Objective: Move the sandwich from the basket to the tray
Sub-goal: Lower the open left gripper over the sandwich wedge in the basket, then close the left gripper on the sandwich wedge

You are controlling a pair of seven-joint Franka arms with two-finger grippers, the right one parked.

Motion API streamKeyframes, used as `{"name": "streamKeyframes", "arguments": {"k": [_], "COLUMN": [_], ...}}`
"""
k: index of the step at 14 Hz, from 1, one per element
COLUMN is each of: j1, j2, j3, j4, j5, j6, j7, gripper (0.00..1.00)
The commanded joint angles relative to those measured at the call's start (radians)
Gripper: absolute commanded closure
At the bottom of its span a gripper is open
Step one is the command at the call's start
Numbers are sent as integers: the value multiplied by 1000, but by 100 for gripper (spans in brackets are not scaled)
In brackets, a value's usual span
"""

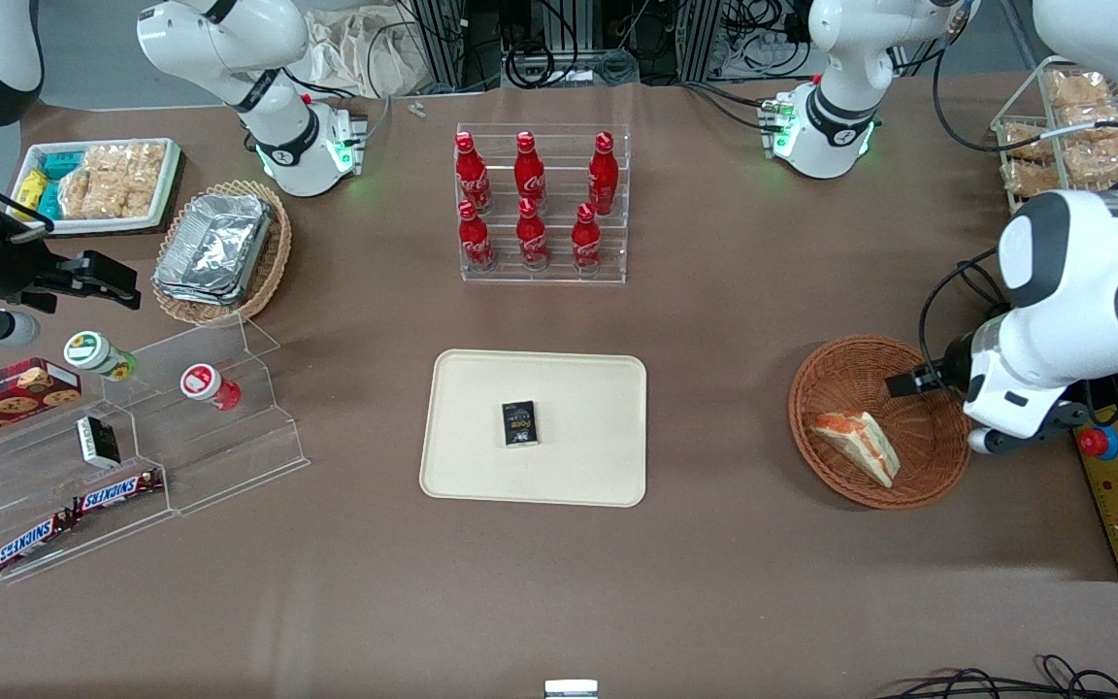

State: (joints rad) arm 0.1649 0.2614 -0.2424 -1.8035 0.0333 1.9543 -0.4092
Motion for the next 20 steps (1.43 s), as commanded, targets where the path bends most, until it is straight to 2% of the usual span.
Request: {"name": "streamKeyframes", "arguments": {"k": [1,5,14,16,17,18,20], "j1": [-25,-25,-25,-22,-19,-19,-19], "j2": [24,67,183,177,170,161,118], "j3": [-5,-5,-3,-3,-3,-3,-3], "j4": [-37,-99,-140,-166,-172,-174,-169], "j5": [-19,-23,-1,22,45,59,82], "j6": [105,276,489,500,499,483,410], "j7": [-115,-262,-353,-350,-349,-346,-345], "gripper": [1,1,2,14,28,50,77]}}
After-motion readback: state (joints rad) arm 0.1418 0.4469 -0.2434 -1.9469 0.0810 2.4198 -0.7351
